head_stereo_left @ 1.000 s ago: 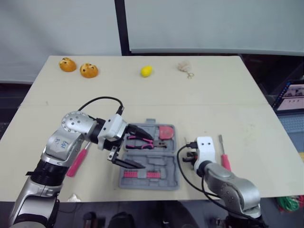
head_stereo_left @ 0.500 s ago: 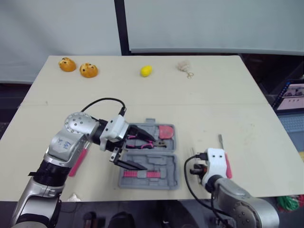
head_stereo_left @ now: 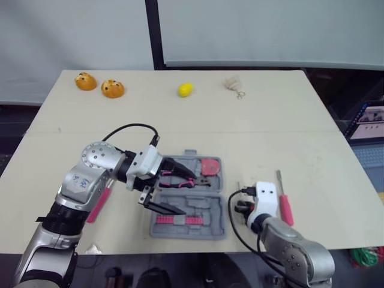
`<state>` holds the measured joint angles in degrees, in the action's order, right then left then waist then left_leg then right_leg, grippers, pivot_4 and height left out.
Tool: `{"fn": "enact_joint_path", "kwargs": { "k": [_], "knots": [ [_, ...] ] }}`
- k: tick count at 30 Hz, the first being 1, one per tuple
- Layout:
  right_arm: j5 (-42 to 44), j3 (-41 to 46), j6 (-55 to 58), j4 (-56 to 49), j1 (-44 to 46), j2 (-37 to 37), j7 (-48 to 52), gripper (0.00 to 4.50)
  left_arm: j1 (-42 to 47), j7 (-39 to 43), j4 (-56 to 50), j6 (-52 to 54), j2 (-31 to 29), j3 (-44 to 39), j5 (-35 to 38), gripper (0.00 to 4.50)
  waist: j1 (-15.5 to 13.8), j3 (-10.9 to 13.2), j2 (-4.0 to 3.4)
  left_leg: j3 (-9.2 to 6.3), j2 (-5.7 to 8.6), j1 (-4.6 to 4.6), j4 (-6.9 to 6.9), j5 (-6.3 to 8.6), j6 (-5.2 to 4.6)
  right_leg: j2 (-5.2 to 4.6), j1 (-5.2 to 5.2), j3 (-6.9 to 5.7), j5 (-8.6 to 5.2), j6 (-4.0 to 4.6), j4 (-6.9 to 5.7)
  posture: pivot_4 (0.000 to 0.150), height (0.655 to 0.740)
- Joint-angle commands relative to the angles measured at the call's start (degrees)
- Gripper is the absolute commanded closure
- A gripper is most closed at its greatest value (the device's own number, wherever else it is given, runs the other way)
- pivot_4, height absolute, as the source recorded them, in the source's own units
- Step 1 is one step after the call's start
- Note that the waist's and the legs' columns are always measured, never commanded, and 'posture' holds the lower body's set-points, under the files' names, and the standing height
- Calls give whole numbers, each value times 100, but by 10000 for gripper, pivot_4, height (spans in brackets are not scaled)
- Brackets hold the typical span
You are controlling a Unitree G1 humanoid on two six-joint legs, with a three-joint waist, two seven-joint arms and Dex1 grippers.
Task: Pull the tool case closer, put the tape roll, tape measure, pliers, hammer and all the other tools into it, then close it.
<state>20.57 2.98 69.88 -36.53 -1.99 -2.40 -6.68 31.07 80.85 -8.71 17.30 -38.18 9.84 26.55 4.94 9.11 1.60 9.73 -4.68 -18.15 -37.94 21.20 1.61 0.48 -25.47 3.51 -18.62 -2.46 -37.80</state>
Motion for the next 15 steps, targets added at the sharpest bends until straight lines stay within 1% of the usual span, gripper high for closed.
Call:
{"fn": "enact_joint_path", "kwargs": {
  "k": [1,2,3,4,5,7,9,10,11,12,13,15],
  "knots": [
    [229,392,514,-759,264,-370,313,16273,-14,-76,-124,-93,-44,-109,-20,0,-3,2,-2,0,1,-1,-1,0,0,-1,0,0,0,0,0,1500,7400],
    [403,591,817,-971,481,-636,542,10566,-23,-97,-129,-93,-49,-125,-14,0,-6,2,-2,0,1,-2,-2,1,-1,-3,0,1,1,-1,1,1500,7400],
    [599,767,1089,-1107,703,-947,827,5899,-29,-115,-132,-96,-52,-137,-8,0,-8,2,-3,-2,1,-4,-4,1,-2,-3,0,0,1,-2,1,1500,7400],
    [928,860,1261,-1132,1003,-1603,1402,1188,-38,-141,-128,-111,-49,-146,-9,0,-9,3,-5,-2,1,-5,-7,1,-3,-3,0,0,2,-4,1,1500,7400],
    [1159,912,1376,-1109,1217,-2063,1811,1188,-34,-161,-114,-124,-42,-145,-13,0,-10,5,-8,-3,2,-6,-10,2,-5,-3,0,0,4,-7,2,1500,7400],
    [1595,613,1075,-830,1522,-3314,3017,1188,-40,-209,-82,-167,-15,-135,-30,0,-15,5,-7,-3,5,-6,-12,4,-11,-4,2,0,6,-10,4,1500,7400],
    [1534,-7,345,-510,1630,-4457,4096,1188,-36,-244,-55,-203,16,-110,-47,0,-21,5,-7,-19,5,-6,-2,3,-11,5,6,-6,3,-5,11,1500,7400],
    [1204,-471,-405,-340,1649,-5033,4764,1188,-38,-262,-56,-226,29,-98,-57,0,-23,6,-8,-26,4,-7,-2,4,-11,8,8,-9,1,-3,15,1500,7400],
    [957,-800,-987,-188,1667,-5417,5228,1188,-31,-272,-43,-245,41,-86,-66,0,-24,7,-7,-30,6,-10,2,3,-11,8,8,-9,1,-3,20,1500,7400],
    [521,-1249,-1923,76,1754,-5841,5951,1188,-41,-283,-64,-268,43,-83,-75,0,-24,7,-7,-31,8,-12,2,3,-13,7,9,-9,2,-4,22,1500,7400],
    [31,-1696,-2834,437,1926,-6146,6591,1188,-56,-293,-89,-287,38,-85,-82,0,-22,7,-8,-36,8,-15,-1,3,-14,7,11,-10,3,-7,26,1500,7400],
    [-799,-2391,-4311,1189,2393,-6382,7504,1188,-88,-312,-138,-298,23,-97,-86,0,2,8,-7,-32,12,-17,-5,3,-26,3,12,-7,11,-20,31,1500,7400]
  ]
}}
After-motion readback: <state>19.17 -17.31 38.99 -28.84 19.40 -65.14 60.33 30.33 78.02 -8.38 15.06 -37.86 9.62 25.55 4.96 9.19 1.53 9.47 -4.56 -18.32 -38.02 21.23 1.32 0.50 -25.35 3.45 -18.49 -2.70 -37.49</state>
